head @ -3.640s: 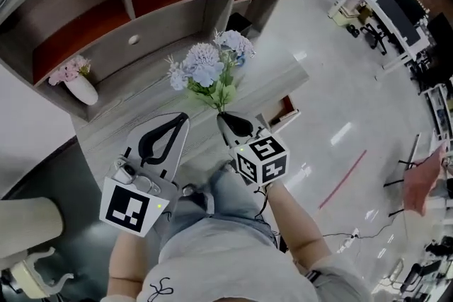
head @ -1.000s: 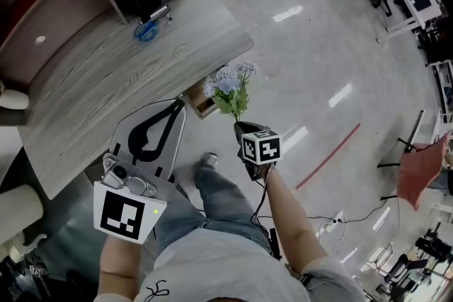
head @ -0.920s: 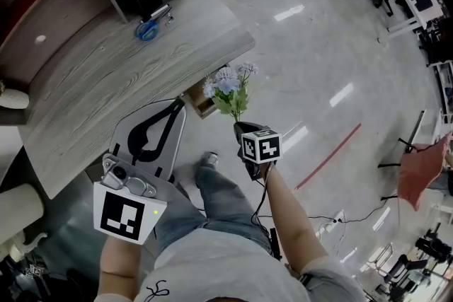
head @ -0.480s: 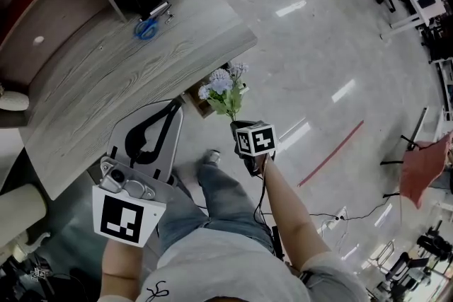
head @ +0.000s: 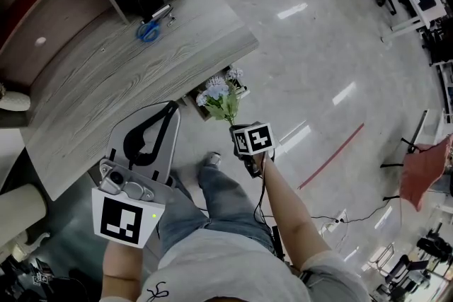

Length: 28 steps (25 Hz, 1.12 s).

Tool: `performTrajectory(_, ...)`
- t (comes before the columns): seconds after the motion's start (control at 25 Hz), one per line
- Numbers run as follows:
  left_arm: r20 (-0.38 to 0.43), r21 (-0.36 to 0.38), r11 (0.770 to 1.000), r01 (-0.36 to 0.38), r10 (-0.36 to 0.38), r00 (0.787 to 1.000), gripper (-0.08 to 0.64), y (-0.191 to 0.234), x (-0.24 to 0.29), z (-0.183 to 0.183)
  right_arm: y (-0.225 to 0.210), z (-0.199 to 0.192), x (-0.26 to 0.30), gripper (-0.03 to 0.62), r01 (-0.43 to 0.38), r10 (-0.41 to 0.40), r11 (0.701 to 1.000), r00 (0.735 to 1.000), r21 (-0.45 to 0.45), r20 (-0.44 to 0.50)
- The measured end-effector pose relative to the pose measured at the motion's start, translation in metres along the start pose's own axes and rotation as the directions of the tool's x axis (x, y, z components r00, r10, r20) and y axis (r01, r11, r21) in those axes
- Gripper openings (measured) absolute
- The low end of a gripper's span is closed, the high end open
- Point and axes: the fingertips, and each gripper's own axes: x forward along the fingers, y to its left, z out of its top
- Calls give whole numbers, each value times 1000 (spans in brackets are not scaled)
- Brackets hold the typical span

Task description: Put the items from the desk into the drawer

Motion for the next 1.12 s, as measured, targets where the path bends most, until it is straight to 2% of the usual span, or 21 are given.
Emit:
performTrajectory(0.16,3,5,1000,-7,7,1000,10,-1,-2,2,2,10,3,25,7,-8,1000,999,-23,-31)
performTrajectory(0.4,-5,13,1000,-22,22,1000,9,-1,-6,2,7,22,12,25,2,-3,1000,996,-13,-87)
performTrajectory(0.96,-20,26,997,-74,75,997,9,11,-13,2,17,61,30,26,-8,6,1000,994,-13,-107)
performTrajectory(1.12,-30,34,995,-94,95,995,10,19,-15,-1,14,66,39,28,17,-20,1000,990,-23,-136)
